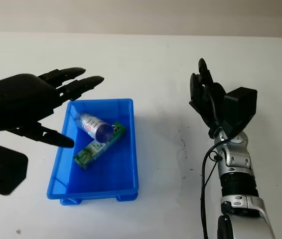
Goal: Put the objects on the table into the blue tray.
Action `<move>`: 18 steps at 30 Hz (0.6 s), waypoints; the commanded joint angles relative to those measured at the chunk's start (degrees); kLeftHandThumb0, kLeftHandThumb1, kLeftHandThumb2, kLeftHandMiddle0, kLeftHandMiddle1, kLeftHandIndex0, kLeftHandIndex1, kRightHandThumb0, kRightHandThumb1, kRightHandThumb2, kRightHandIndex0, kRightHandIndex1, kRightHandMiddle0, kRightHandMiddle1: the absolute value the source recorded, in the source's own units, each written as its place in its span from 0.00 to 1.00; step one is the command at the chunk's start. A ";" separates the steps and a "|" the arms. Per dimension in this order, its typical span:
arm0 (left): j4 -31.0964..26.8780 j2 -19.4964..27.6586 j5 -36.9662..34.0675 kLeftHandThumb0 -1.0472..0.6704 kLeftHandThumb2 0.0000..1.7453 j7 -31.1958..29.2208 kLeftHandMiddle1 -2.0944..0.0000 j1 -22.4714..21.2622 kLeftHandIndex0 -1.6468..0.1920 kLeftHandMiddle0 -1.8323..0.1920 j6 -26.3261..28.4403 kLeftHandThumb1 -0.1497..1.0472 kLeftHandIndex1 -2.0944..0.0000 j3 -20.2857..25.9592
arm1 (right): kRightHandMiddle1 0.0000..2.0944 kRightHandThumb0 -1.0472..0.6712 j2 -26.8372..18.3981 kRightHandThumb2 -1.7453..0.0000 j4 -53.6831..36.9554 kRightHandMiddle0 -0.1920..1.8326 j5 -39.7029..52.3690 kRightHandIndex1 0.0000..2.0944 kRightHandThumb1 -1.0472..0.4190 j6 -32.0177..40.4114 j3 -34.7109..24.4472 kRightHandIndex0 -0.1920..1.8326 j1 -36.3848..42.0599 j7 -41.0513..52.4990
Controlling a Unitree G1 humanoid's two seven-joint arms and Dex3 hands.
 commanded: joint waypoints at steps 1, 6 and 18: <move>1.29 -0.55 -5.59 0.05 0.01 -1.89 1.00 -2.49 1.00 1.00 2.56 0.86 1.00 1.60 | 0.00 0.24 -0.26 0.57 0.24 0.00 0.12 0.00 0.00 -1.09 -0.26 0.00 0.17 0.33; 7.24 -4.51 -25.08 0.06 0.04 -3.24 1.00 -7.77 1.00 1.00 11.98 0.94 1.00 7.10 | 0.00 0.25 0.43 0.56 0.35 0.00 0.53 0.00 0.00 -0.91 -0.43 0.00 -0.37 0.01; 21.39 -32.25 -37.61 0.11 0.45 31.36 1.00 -2.30 1.00 1.00 6.46 1.00 1.00 21.33 | 0.00 0.23 1.91 0.58 1.32 0.00 0.92 0.00 0.00 -2.61 0.11 0.00 -2.05 -0.19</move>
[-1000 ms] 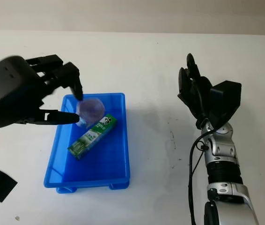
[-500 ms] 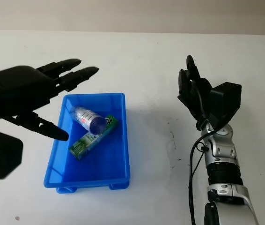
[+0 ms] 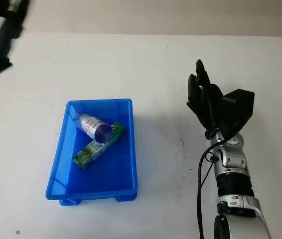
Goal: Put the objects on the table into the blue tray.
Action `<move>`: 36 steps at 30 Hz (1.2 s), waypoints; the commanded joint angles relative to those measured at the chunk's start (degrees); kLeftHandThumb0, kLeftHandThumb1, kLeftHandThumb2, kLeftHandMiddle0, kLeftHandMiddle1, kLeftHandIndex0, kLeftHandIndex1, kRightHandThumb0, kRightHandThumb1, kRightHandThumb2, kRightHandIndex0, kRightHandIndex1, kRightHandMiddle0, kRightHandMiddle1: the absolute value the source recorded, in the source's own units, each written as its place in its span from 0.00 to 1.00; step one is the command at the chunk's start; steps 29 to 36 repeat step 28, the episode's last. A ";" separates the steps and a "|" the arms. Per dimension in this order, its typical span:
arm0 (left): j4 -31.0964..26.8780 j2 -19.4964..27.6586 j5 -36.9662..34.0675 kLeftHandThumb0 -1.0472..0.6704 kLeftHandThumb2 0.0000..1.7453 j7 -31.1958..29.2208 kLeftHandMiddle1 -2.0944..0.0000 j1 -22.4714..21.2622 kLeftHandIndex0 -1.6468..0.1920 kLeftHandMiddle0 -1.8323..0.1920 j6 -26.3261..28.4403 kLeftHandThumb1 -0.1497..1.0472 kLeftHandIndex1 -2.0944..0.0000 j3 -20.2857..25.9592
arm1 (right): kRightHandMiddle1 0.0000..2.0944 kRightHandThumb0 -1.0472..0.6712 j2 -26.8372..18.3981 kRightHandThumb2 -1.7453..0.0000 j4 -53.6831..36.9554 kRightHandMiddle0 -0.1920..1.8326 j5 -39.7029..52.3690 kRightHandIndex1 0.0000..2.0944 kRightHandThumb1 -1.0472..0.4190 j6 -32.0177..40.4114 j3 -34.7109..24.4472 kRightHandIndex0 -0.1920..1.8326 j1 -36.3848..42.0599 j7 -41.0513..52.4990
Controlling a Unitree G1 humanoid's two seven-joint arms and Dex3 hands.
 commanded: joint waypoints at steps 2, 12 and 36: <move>5.11 -3.07 1.01 0.12 0.45 3.83 1.00 1.72 1.00 1.00 -4.79 1.00 1.00 0.09 | 0.00 0.23 0.29 0.58 -1.18 0.00 0.10 0.00 0.00 0.16 -0.01 0.00 -1.31 -0.43; 19.35 -4.59 3.58 0.12 0.45 6.41 1.00 3.05 1.00 1.00 -13.59 1.00 1.00 -3.12 | 0.00 0.18 2.76 0.58 -10.78 0.00 1.74 0.00 0.00 2.37 0.23 0.00 1.62 -2.44; 17.90 -4.40 4.21 0.13 0.44 6.84 1.00 5.63 1.00 1.00 -11.92 1.00 1.00 -6.67 | 0.00 0.16 5.89 0.56 -20.38 0.00 2.26 0.00 0.00 7.79 1.33 0.00 4.37 -5.29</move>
